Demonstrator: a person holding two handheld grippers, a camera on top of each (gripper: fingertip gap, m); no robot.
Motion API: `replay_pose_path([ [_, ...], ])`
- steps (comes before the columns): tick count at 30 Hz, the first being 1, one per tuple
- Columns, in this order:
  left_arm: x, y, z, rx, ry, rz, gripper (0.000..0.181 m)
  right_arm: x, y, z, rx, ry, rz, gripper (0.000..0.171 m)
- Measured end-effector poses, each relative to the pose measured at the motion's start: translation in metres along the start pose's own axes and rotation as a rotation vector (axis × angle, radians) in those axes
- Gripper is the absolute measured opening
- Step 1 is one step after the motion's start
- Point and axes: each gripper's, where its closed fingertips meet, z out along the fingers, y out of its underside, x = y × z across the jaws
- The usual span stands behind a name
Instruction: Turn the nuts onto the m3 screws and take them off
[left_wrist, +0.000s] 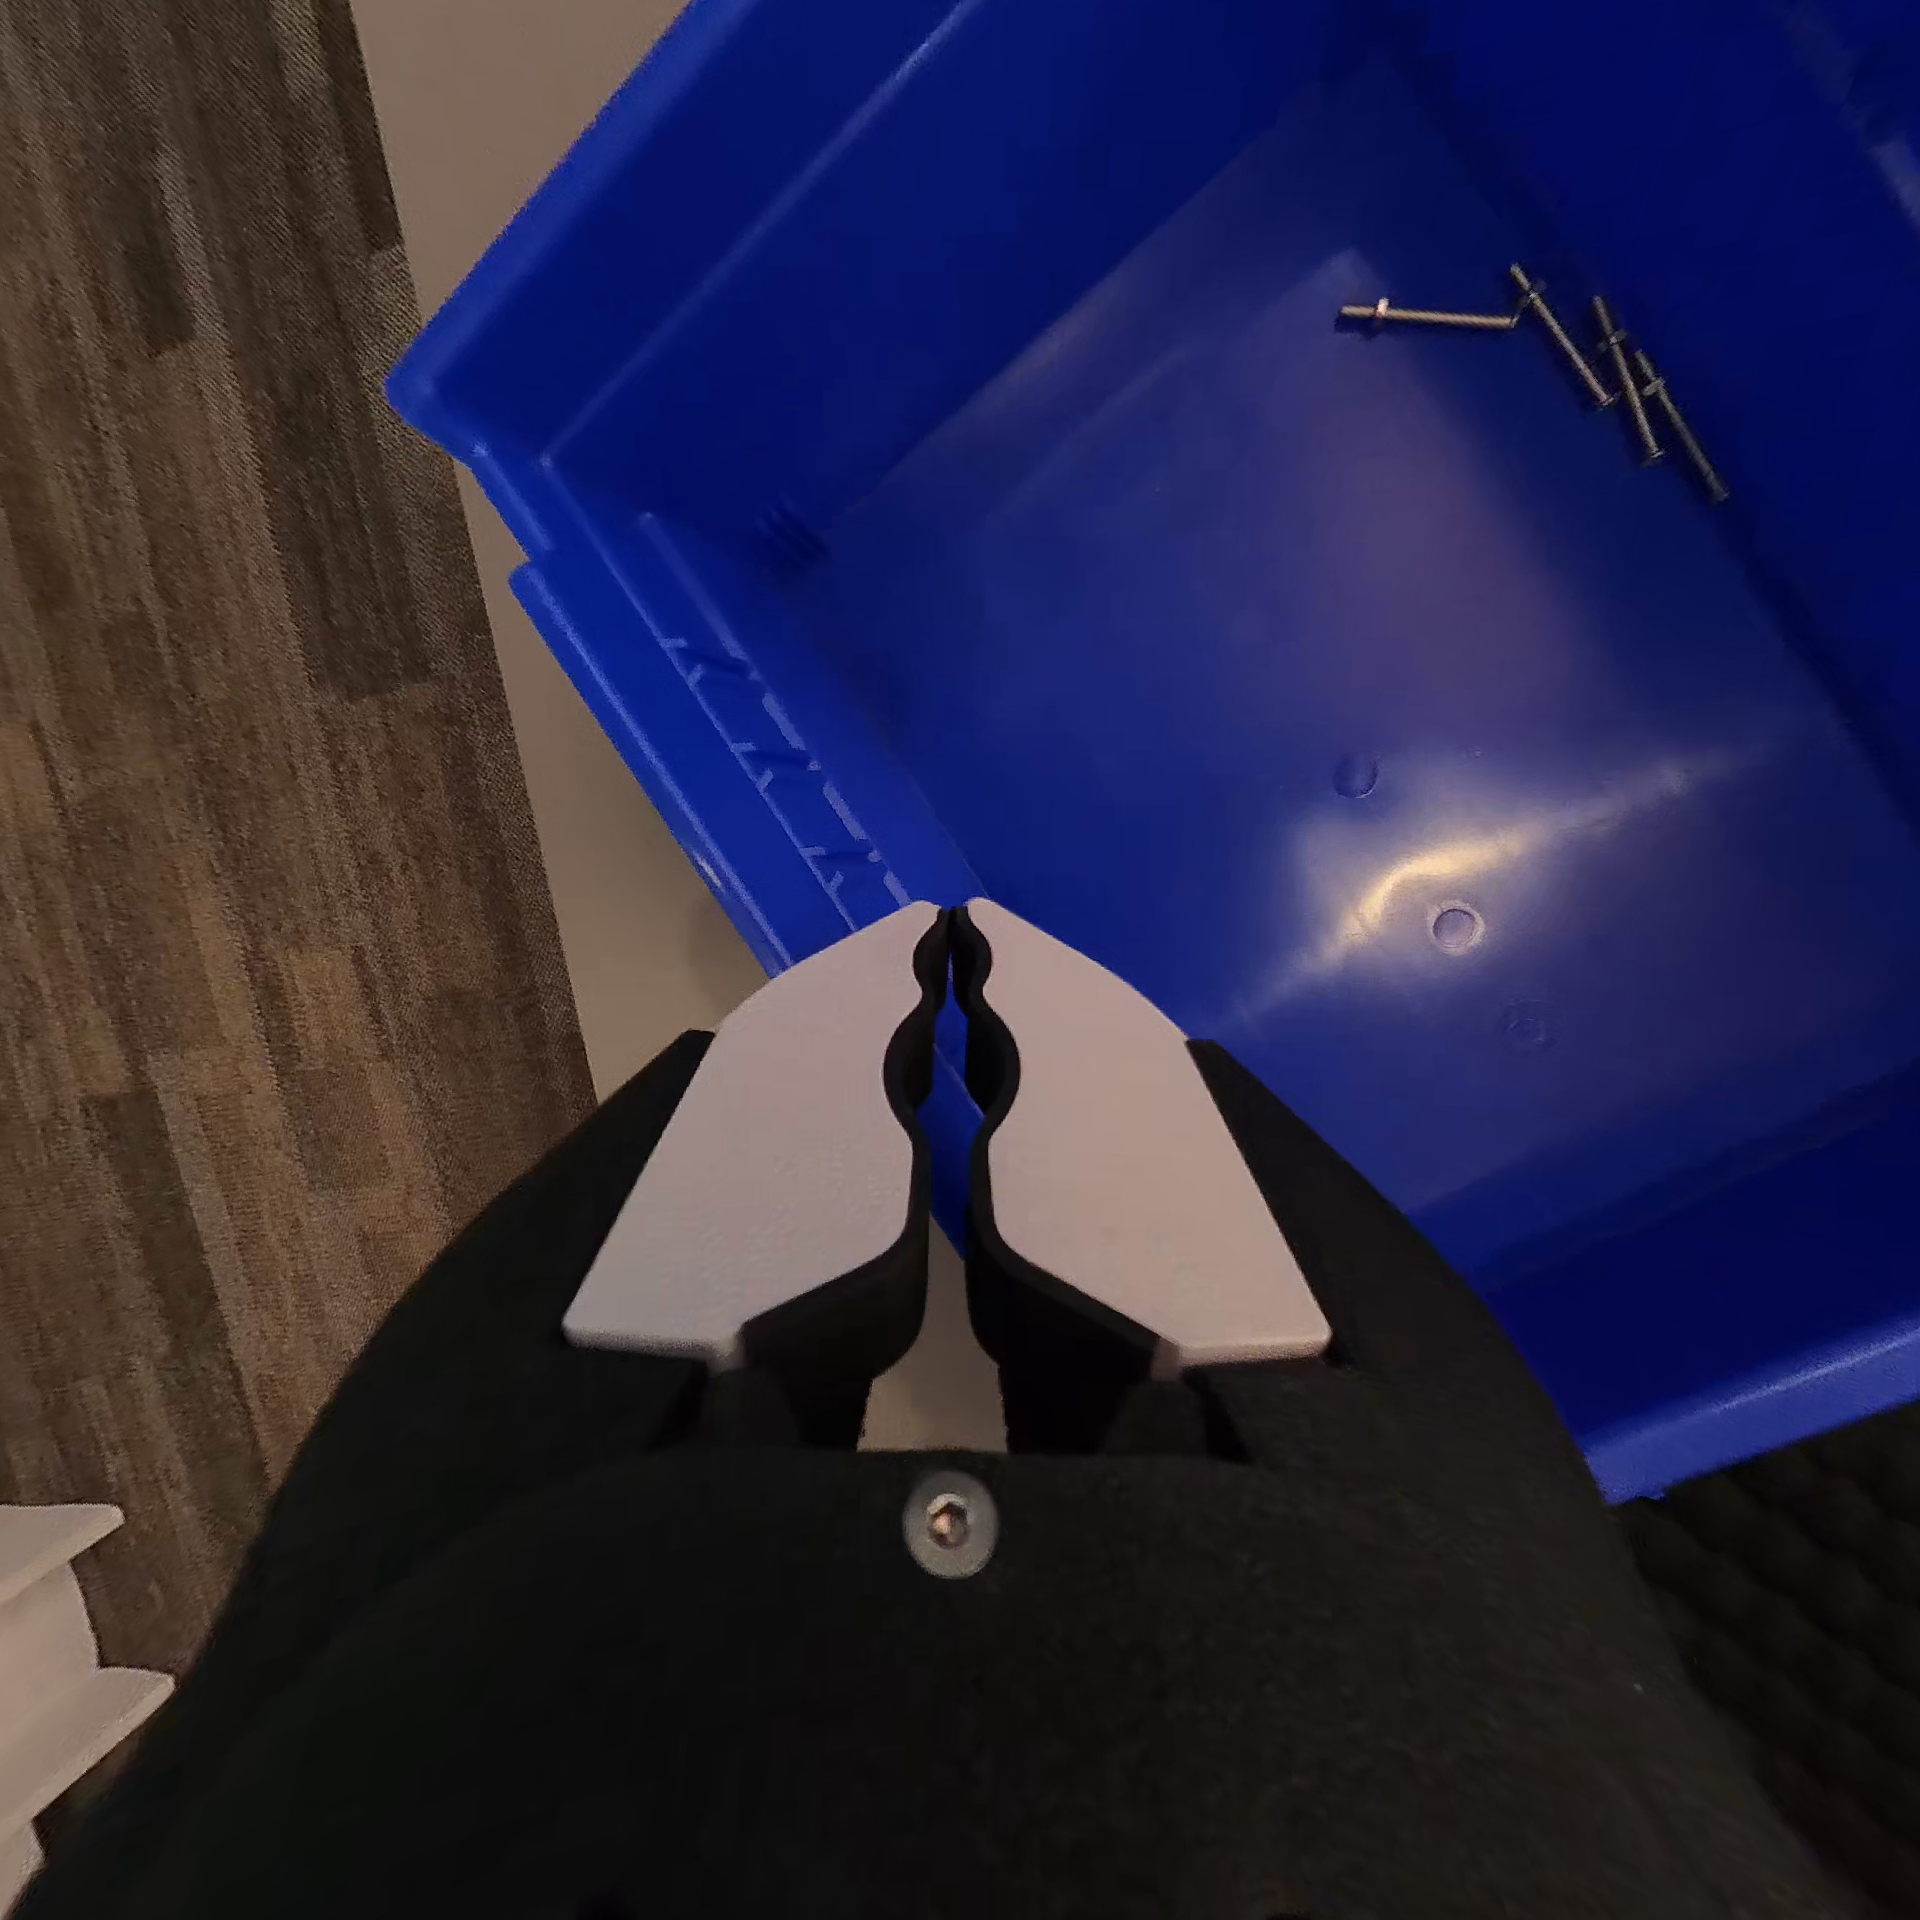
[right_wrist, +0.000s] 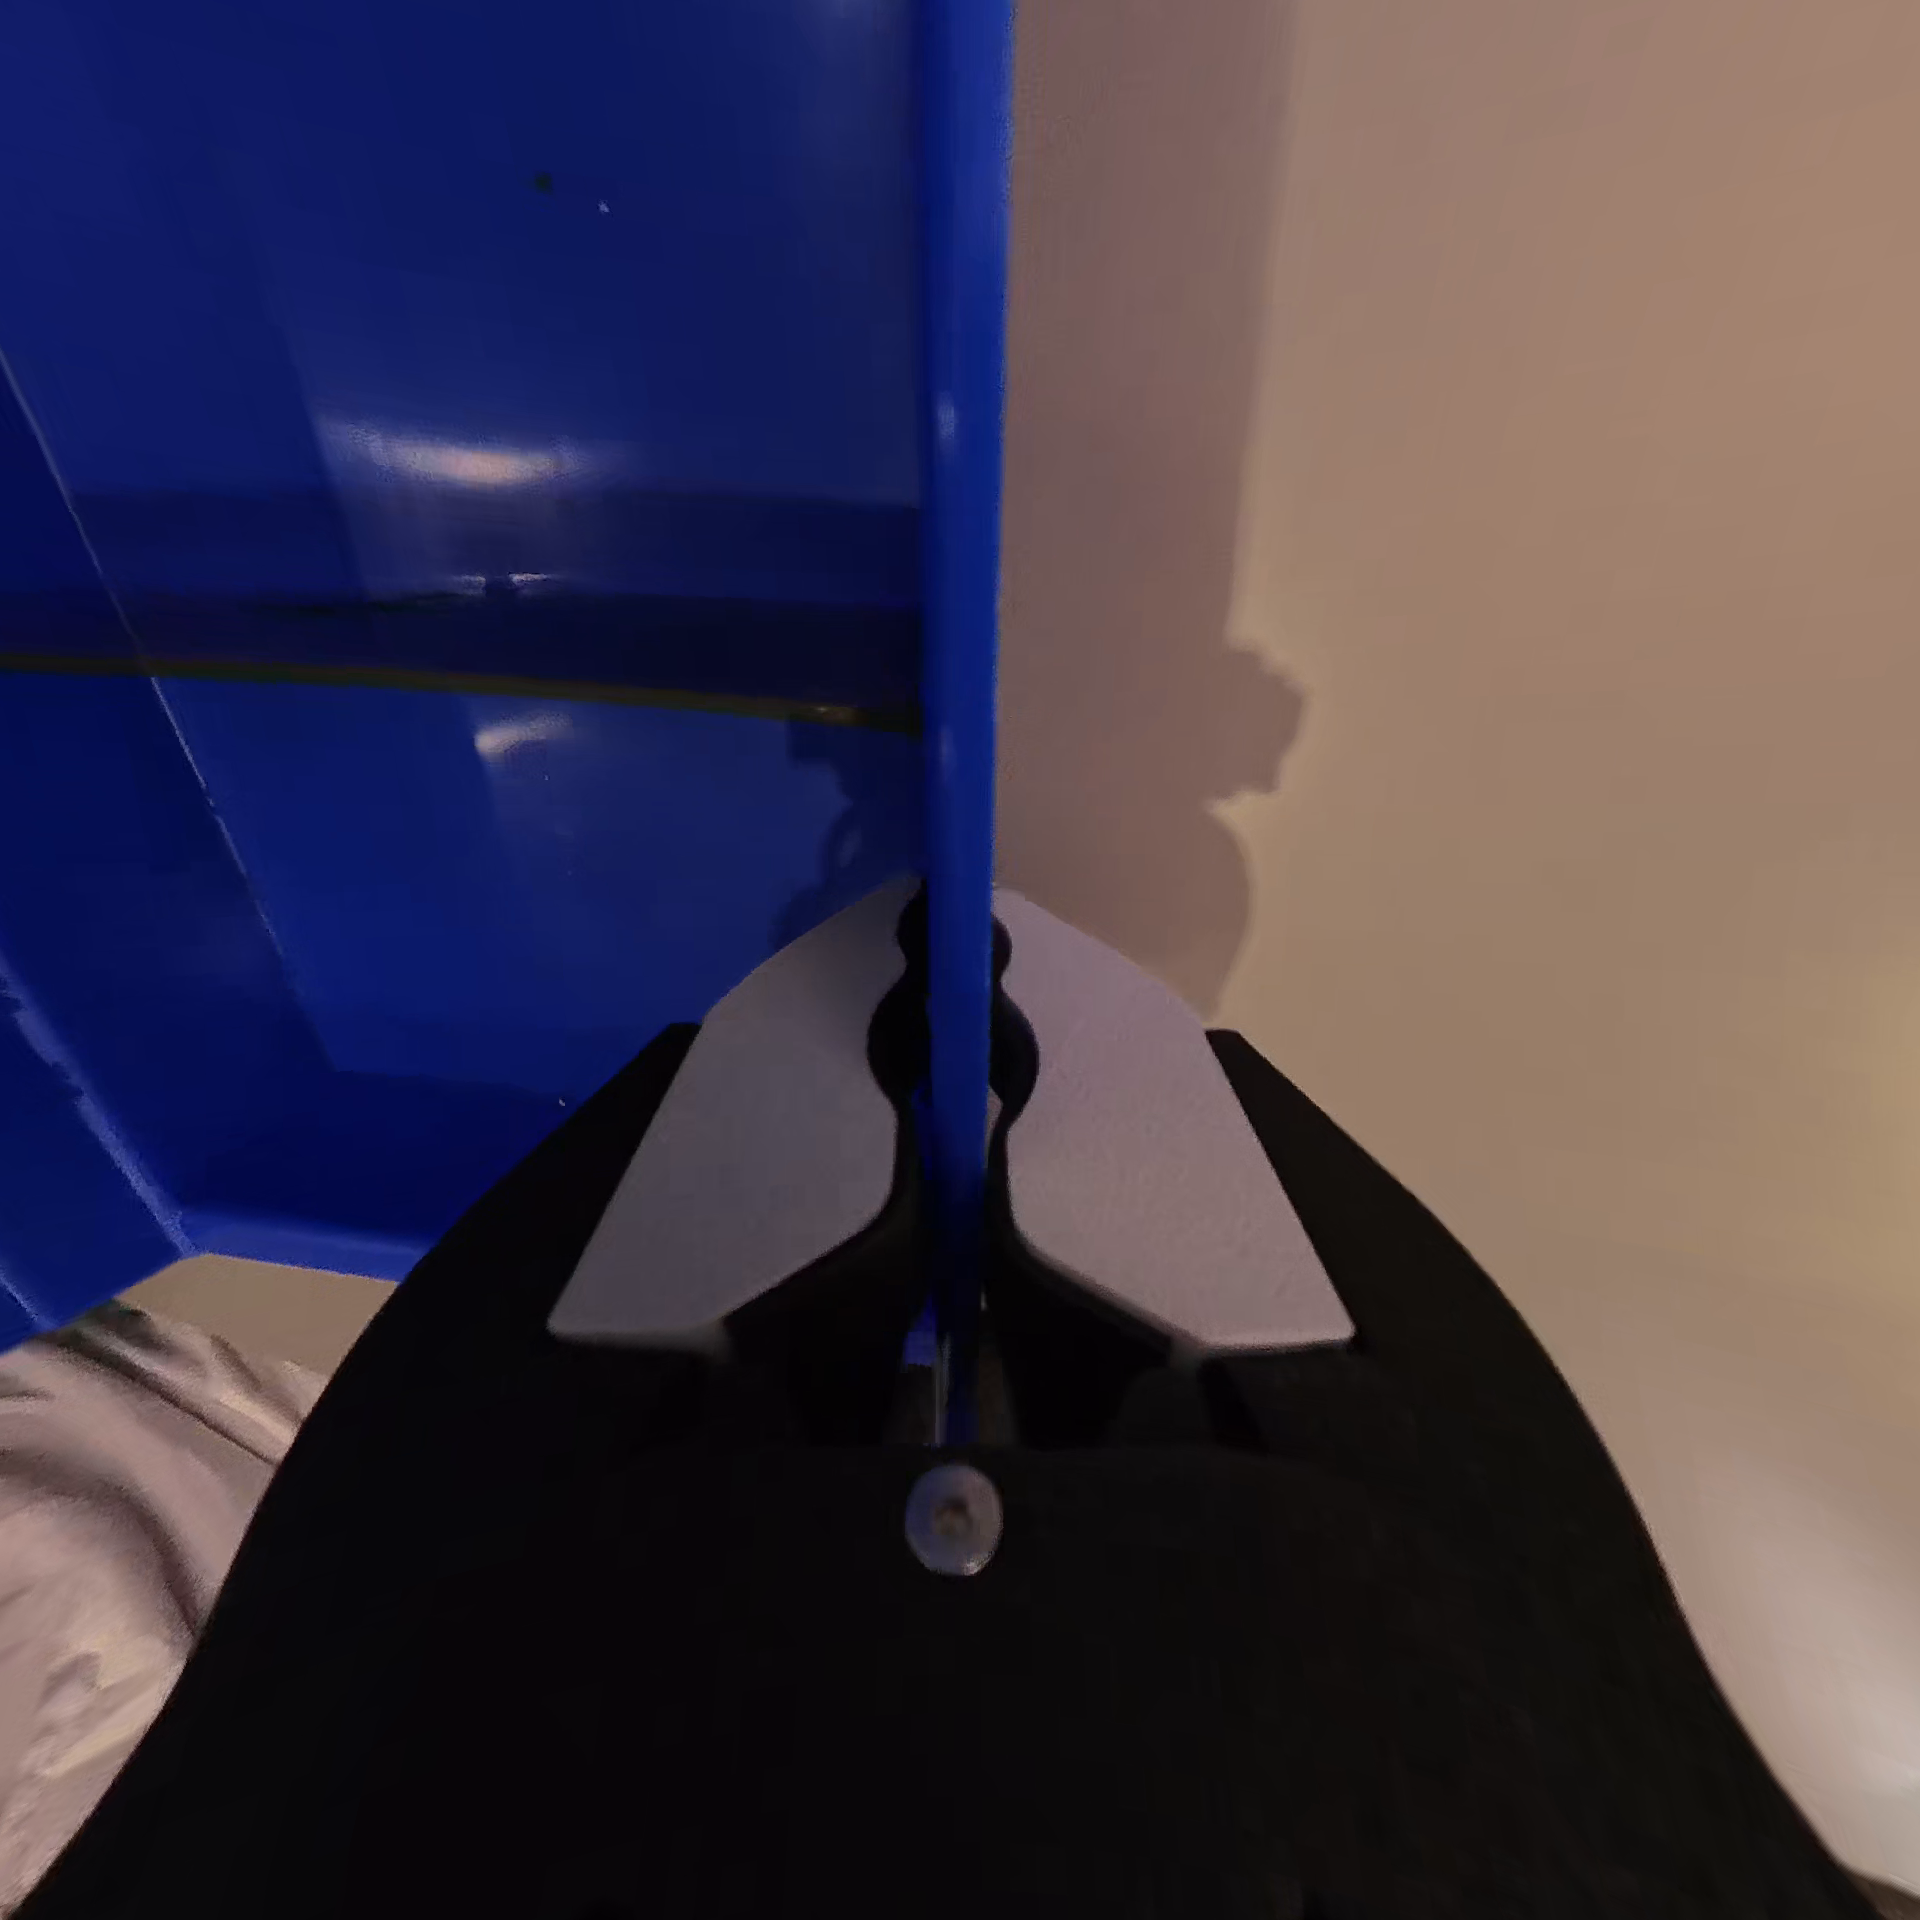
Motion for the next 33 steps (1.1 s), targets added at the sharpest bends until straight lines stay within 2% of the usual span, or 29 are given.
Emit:
replay_pose_path([
  [3,0.003,0.002,-0.002,-0.028,0.009,-0.054,0.000,0.031,0.013,-0.006,-0.032,0.000,0.038,0.005],
  [10,0.029,0.023,-0.018,-0.131,0.186,-0.198,0.006,0.098,0.037,-0.018,-0.001,0.004,0.185,0.005],
  [16,0.030,0.028,-0.015,-0.186,0.090,-0.103,0.013,0.154,0.063,-0.029,0.049,0.017,0.328,0.005],
  [20,0.030,0.034,-0.011,-0.263,-0.031,0.046,0.023,0.188,0.084,-0.036,0.071,0.029,0.382,0.005],
  [23,0.027,0.033,-0.007,-0.286,-0.113,0.141,0.022,0.207,0.100,-0.040,0.079,0.030,0.420,0.006],
  [28,0.023,0.030,-0.007,-0.281,-0.119,0.103,0.012,0.225,0.118,-0.044,0.092,0.030,0.451,0.006],
  [31,0.020,0.027,-0.007,-0.236,-0.084,0.048,0.015,0.226,0.117,-0.044,0.098,0.049,0.395,0.006],
  [33,0.016,0.024,-0.007,-0.200,-0.081,0.043,0.007,0.223,0.114,-0.044,0.105,0.051,0.359,0.006],
])
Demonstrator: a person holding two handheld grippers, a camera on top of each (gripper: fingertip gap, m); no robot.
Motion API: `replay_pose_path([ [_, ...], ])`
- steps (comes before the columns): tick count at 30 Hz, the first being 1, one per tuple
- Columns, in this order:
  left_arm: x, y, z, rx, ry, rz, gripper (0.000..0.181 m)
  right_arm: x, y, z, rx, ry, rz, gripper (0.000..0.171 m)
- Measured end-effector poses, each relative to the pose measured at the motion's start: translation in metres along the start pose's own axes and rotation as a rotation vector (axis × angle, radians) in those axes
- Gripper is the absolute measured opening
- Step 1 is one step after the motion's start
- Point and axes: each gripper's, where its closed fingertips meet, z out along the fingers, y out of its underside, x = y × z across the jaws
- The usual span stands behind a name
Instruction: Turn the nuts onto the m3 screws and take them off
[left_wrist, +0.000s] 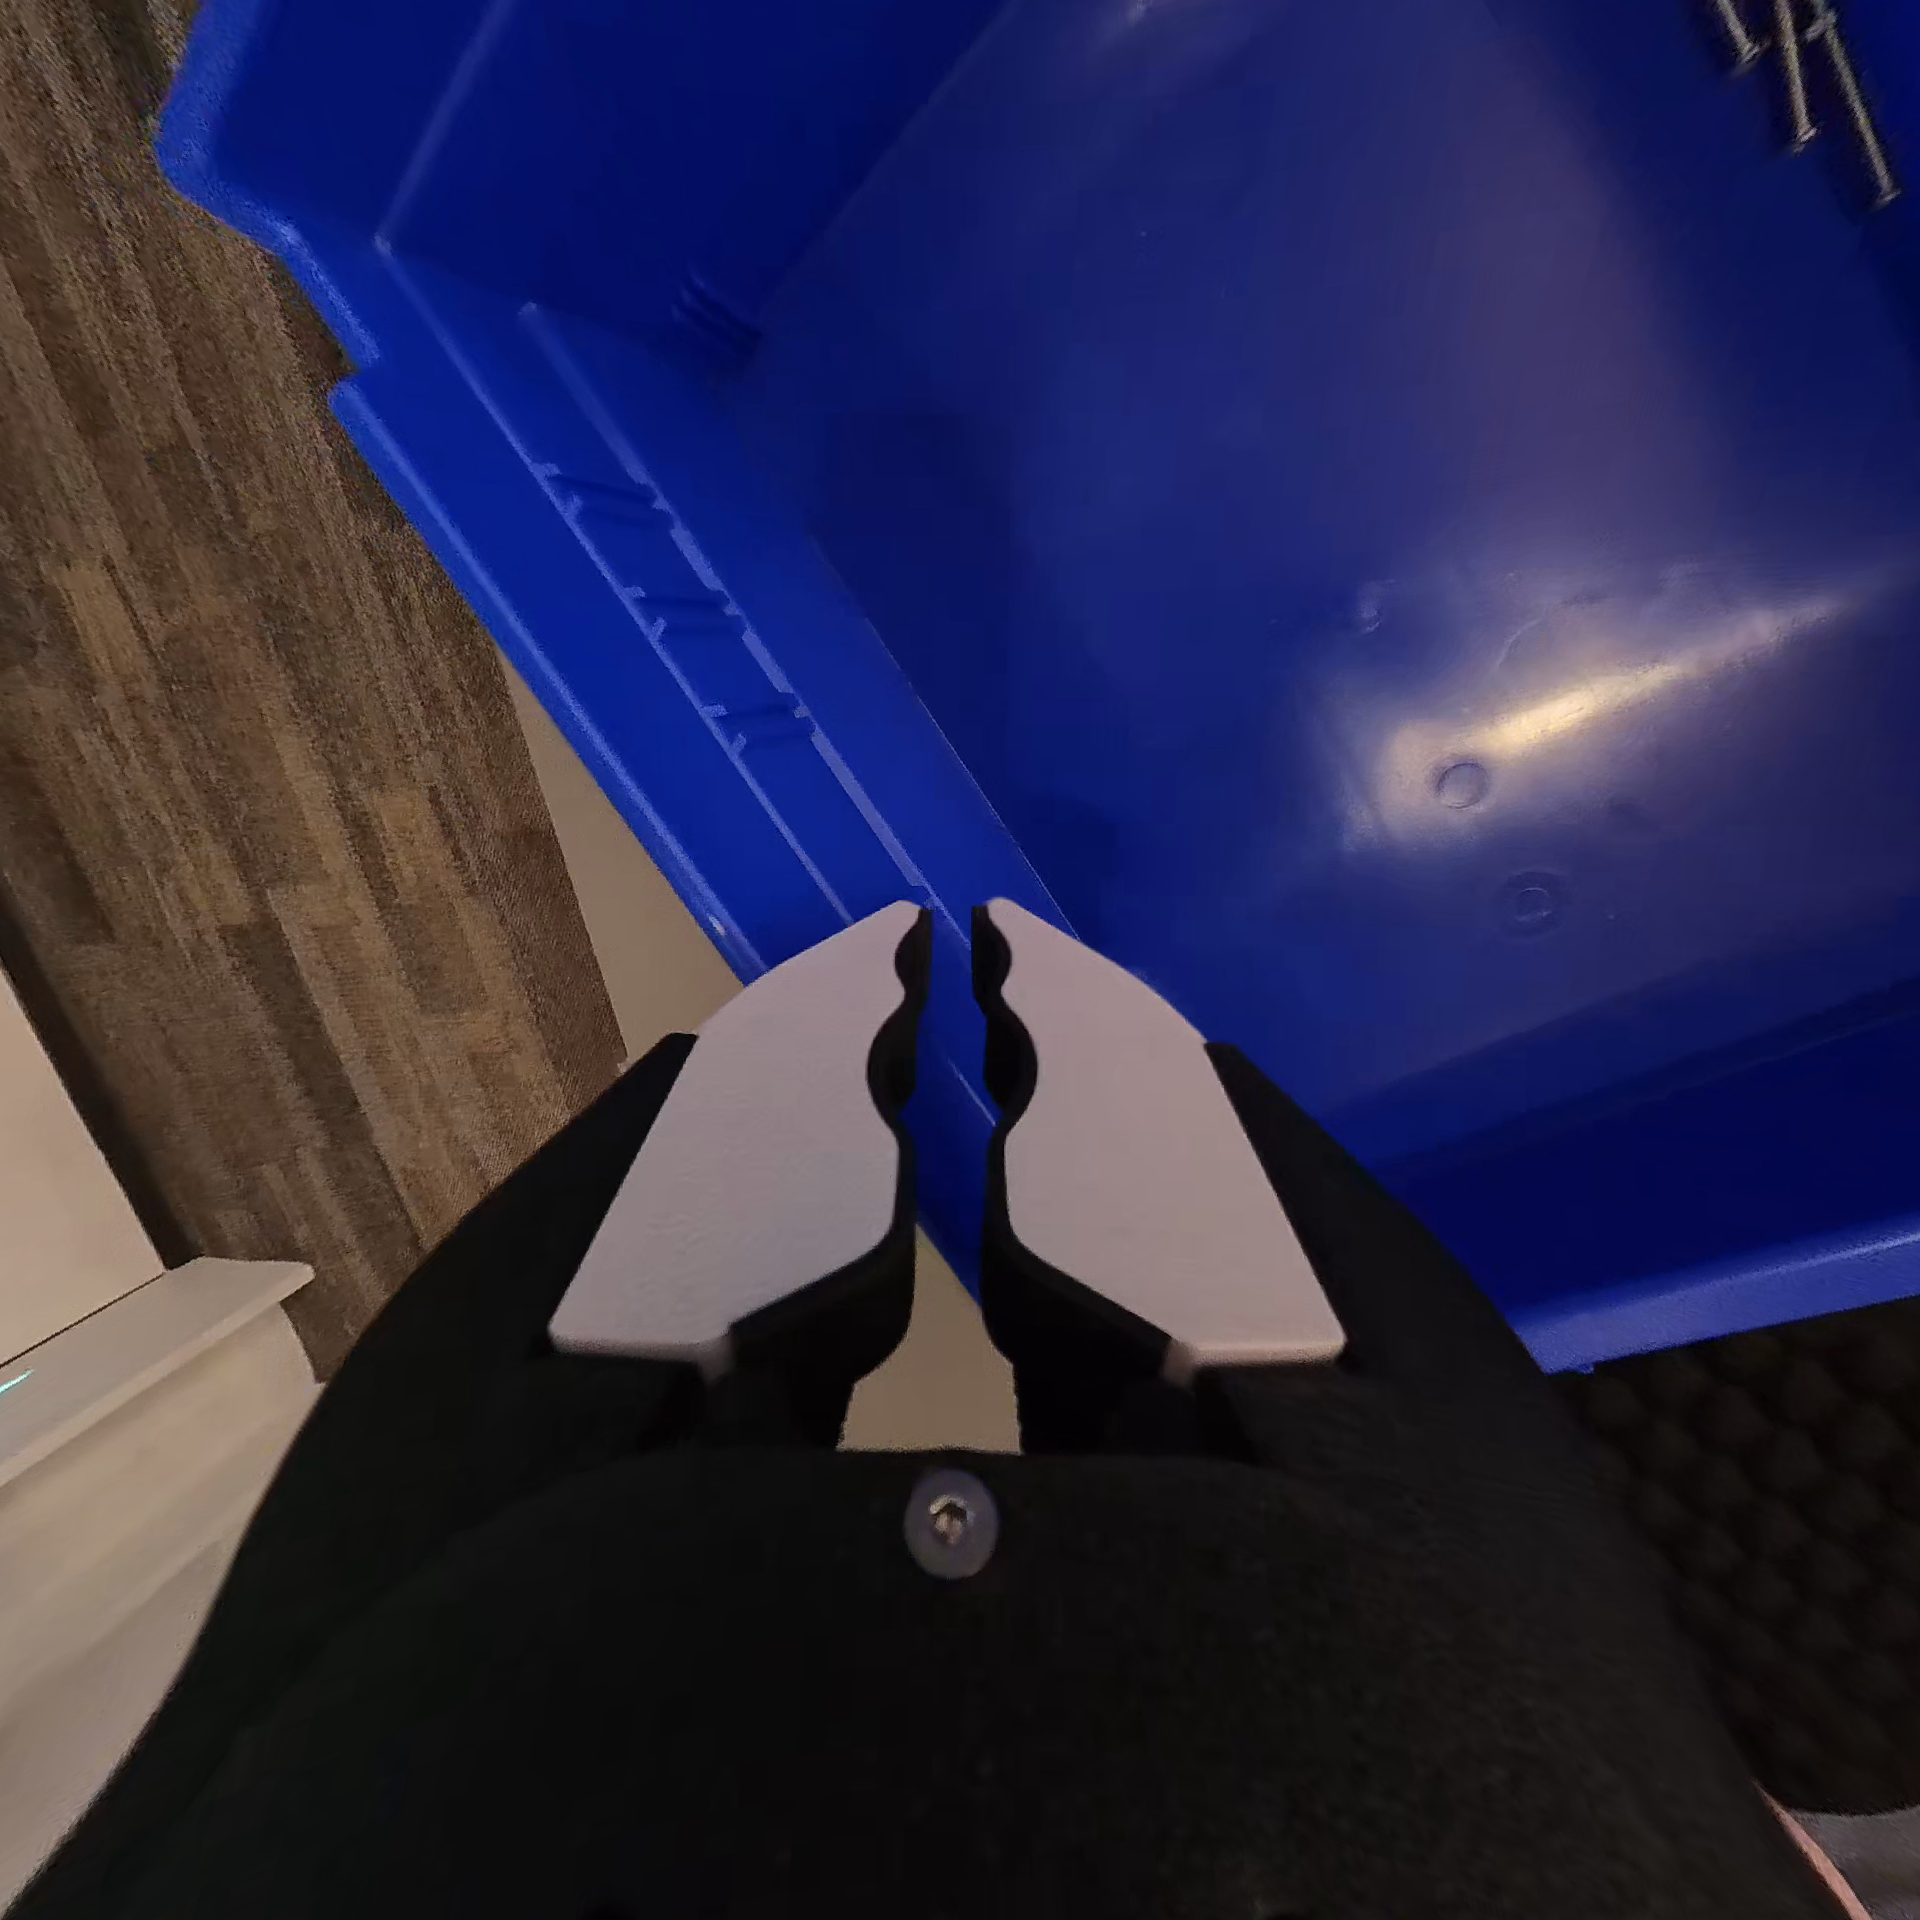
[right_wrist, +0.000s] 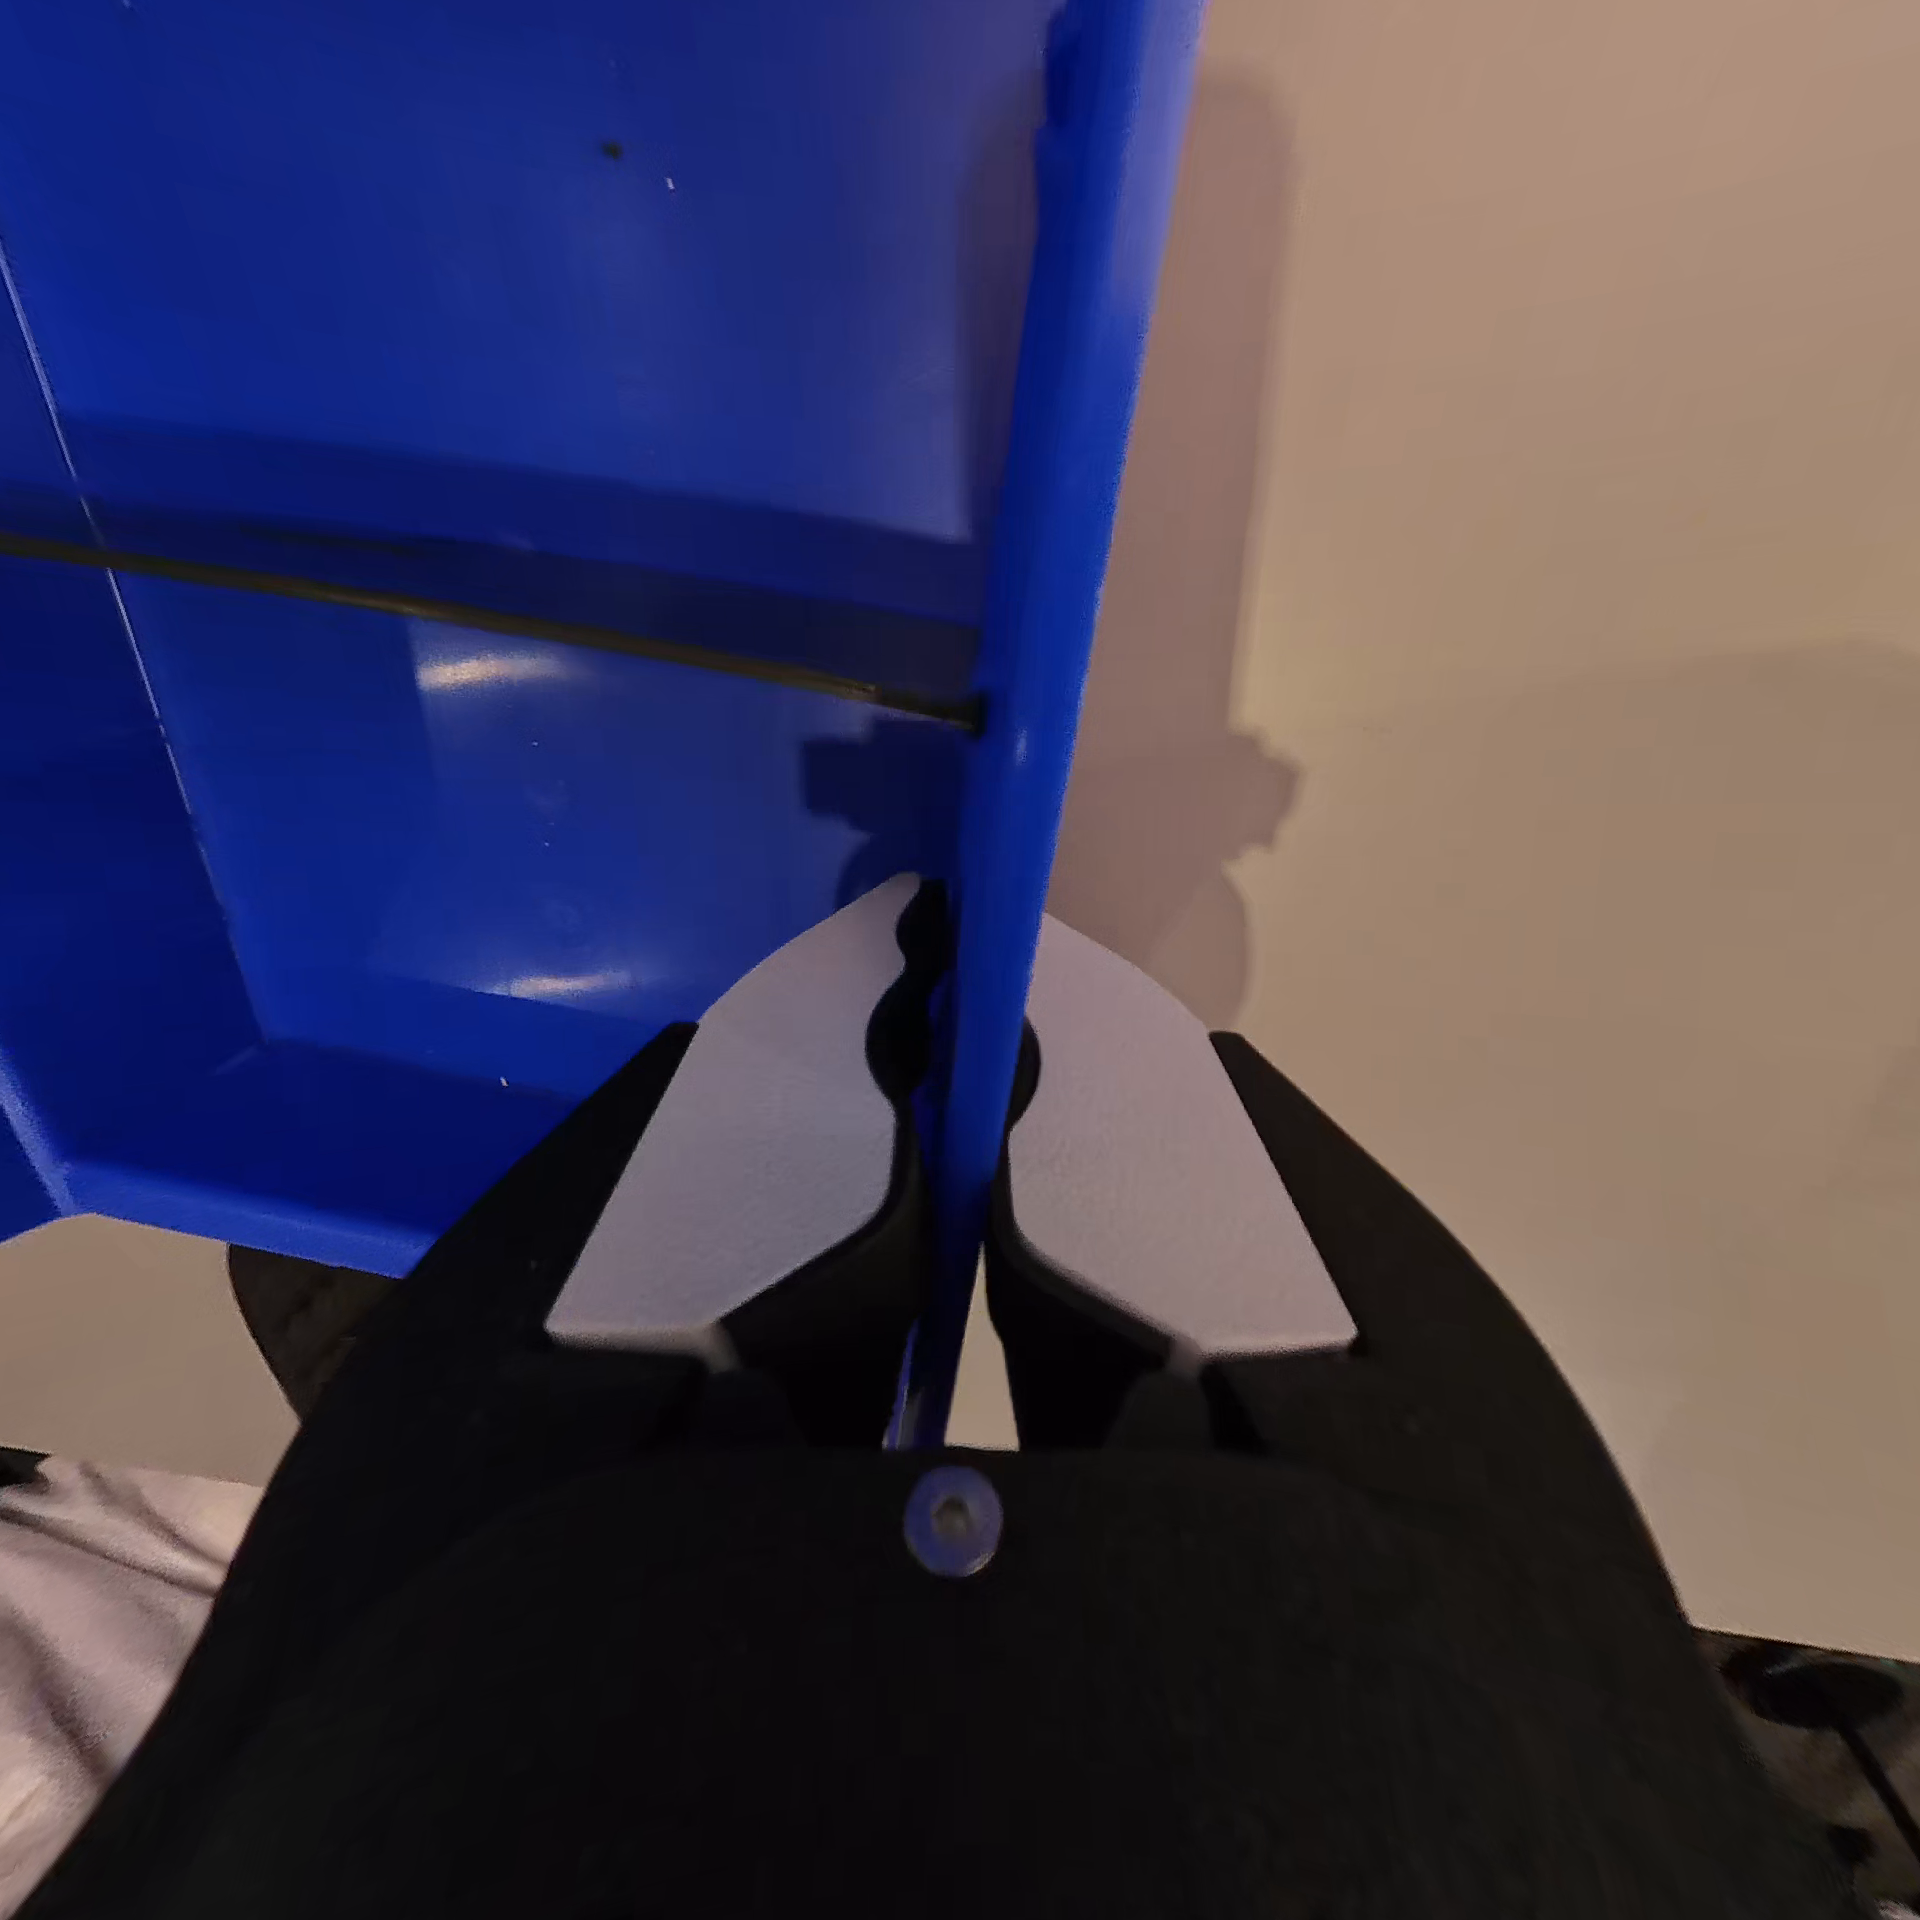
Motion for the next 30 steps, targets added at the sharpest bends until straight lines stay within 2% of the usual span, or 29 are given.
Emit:
replay_pose_path([
  [6,-0.006,-0.007,0.002,0.059,-0.014,0.048,0.000,-0.009,-0.003,0.001,0.012,-0.001,-0.067,0.007],
  [10,0.000,-0.028,0.002,0.173,0.001,0.130,0.000,-0.011,-0.002,0.002,0.012,-0.002,-0.081,0.007],
  [12,0.005,-0.037,0.003,0.209,-0.026,0.240,0.000,-0.012,-0.002,0.002,0.010,-0.003,-0.091,0.008],
  [14,0.035,-0.043,0.013,0.250,0.092,0.359,0.000,-0.013,-0.002,0.002,0.007,-0.002,-0.101,0.008],
  [15,0.043,-0.033,0.023,0.165,0.125,0.387,0.000,-0.013,-0.002,0.002,0.007,-0.002,-0.101,0.008],
  [16,0.031,-0.020,0.029,0.023,0.051,0.377,0.000,-0.013,-0.001,0.002,0.008,-0.003,-0.099,0.008],
  [17,0.021,-0.014,0.027,-0.052,-0.020,0.332,0.000,-0.014,-0.001,0.002,0.008,-0.006,-0.100,0.008],
  [18,0.024,-0.016,0.019,-0.049,-0.001,0.275,0.000,-0.014,-0.001,0.002,0.008,-0.006,-0.103,0.008],
  [20,0.035,-0.031,0.000,0.045,0.072,0.201,0.000,-0.013,-0.002,0.002,0.009,-0.005,-0.103,0.008],
  [22,0.028,-0.045,-0.021,0.158,0.024,0.173,0.000,-0.013,-0.002,0.002,0.008,-0.006,-0.101,0.008],
  [26,-0.010,-0.042,-0.055,0.278,-0.106,0.058,0.000,-0.014,-0.002,0.002,0.010,-0.010,-0.108,0.008],
  [28,-0.025,-0.033,-0.066,0.336,-0.060,-0.079,0.001,-0.014,-0.002,0.002,0.009,-0.009,-0.109,0.008],
  [30,-0.033,-0.023,-0.067,0.374,0.053,-0.209,0.019,-0.014,-0.002,0.002,0.009,-0.011,-0.109,0.008],
])
